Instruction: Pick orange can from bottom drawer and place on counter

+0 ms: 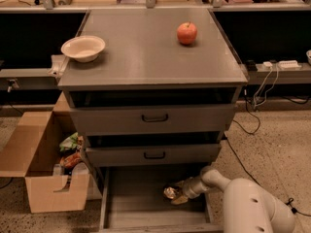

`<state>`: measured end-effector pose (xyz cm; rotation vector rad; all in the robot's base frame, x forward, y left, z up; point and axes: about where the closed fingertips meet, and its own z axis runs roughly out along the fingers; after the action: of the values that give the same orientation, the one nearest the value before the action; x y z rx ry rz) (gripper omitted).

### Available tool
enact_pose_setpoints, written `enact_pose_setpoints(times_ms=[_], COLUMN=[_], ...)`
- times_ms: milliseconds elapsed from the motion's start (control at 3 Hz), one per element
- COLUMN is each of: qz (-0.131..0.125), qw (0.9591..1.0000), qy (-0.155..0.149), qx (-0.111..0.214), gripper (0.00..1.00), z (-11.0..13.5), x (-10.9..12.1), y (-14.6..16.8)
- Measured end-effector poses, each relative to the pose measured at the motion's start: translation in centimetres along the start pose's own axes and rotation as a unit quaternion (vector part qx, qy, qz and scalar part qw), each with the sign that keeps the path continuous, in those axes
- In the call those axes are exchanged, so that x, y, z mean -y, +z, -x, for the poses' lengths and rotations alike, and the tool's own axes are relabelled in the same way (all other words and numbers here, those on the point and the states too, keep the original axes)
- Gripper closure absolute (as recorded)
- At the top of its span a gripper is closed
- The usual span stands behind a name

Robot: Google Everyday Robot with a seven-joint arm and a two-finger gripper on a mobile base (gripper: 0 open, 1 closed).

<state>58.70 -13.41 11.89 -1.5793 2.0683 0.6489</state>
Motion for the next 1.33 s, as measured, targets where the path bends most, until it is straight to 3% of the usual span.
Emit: enact_pose_setpoints(times_ms=[333,667,1000,1333], qz=[-0.037,-0.052,-0.061,-0.061], qw=[0.9965,0.9842,0.9688,0.9688], qy=[-0.049,-0.113,-0.159,-0.159], qx=[0.056,0.126,0.18,0.18], gripper=[0.65,0.88,1.0,1.0], z=[2.5,6.8,10.7,10.7], x=[0.4,-2.3,-6.7,-6.7], y=[-3.1,-8.6,-16.7,-16.6])
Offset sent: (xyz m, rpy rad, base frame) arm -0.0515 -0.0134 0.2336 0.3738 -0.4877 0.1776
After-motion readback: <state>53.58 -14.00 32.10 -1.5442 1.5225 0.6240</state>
